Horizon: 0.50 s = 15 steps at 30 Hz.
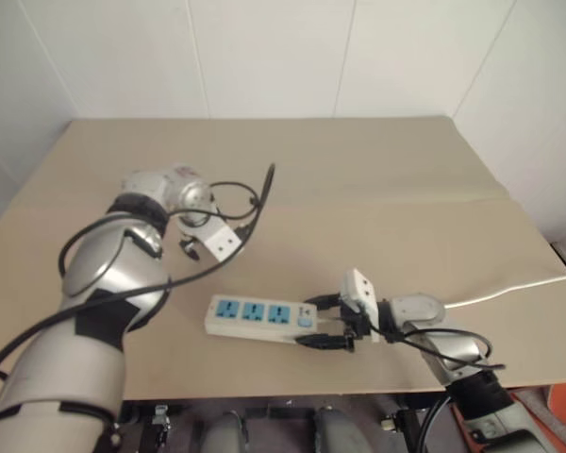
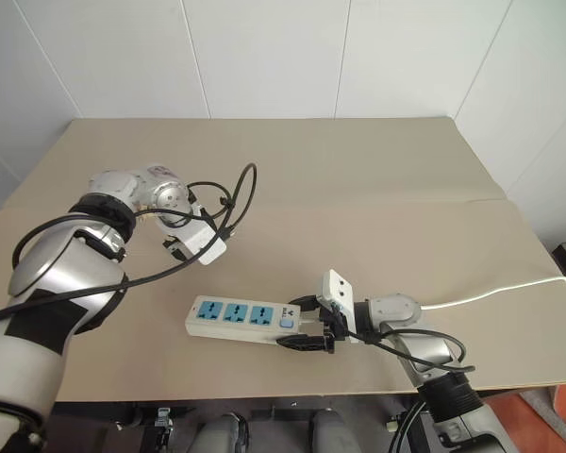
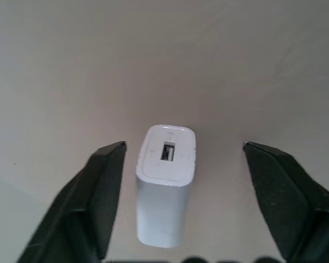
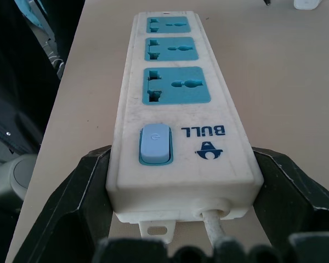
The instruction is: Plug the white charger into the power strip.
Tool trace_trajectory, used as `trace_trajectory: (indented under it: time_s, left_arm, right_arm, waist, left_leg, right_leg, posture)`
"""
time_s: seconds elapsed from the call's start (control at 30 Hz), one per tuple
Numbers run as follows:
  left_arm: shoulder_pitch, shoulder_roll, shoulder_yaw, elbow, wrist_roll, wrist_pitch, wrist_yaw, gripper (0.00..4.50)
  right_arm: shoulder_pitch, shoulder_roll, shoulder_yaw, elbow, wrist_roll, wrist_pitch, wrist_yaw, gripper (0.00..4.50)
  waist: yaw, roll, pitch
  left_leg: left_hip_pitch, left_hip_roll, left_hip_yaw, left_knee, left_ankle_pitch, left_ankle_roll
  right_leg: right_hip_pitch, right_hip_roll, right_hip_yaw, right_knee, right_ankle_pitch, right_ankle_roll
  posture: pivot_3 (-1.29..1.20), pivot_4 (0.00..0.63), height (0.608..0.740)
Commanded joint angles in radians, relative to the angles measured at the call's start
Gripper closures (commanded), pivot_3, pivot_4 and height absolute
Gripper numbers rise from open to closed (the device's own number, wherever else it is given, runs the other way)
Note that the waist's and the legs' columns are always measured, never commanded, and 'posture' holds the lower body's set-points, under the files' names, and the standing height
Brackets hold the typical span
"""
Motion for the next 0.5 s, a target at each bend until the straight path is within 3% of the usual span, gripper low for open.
trace_trajectory:
  time_s: [0.03, 0.17, 0.4, 0.5]
  left_arm:
    - [0.001, -0.001, -0.013, -0.001, 0.025, 0.017, 0.043, 2.14]
    - [0.004, -0.008, -0.021, 0.001, 0.043, 0.028, 0.075, 3.41]
    - [-0.007, -0.012, -0.010, 0.000, 0.043, 0.038, 0.098, 3.48]
    - [-0.030, -0.006, 0.046, -0.003, -0.019, 0.024, 0.051, 3.48]
  right_arm:
    - [0.028, -0.008, 0.024, -0.002, -0.032, 0.017, -0.020, 1.10]
    - [0.036, -0.010, 0.024, -0.010, -0.033, 0.021, -0.025, 1.10]
    - [0.034, -0.012, 0.024, -0.008, -0.037, 0.021, -0.026, 1.10]
    - [0.026, -0.012, 0.024, -0.002, -0.038, 0.019, -0.023, 1.10]
  waist:
    - [0.000, 0.000, 0.000]
    - [0.001, 0.000, 0.000]
    - [0.001, 0.000, 0.000]
    - [0.001, 0.000, 0.000]
  left_leg:
    - [0.000, 0.000, 0.000, 0.000, 0.000, 0.000]
    - [0.000, 0.000, 0.000, 0.000, 0.000, 0.000]
    - [0.000, 0.000, 0.000, 0.000, 0.000, 0.000]
    - [0.000, 0.000, 0.000, 0.000, 0.000, 0.000]
  right_leg:
    - [0.000, 0.000, 0.000, 0.000, 0.000, 0.000]
    - [0.000, 0.000, 0.000, 0.000, 0.000, 0.000]
    - [0.000, 0.000, 0.000, 0.001, 0.000, 0.000]
    - [0.000, 0.000, 0.000, 0.001, 0.000, 0.000]
  posture:
    - [0.00, 0.150, 0.740]
    - [0.00, 0.150, 0.740]
    - [0.00, 0.150, 0.740]
    - [0.00, 0.150, 0.740]
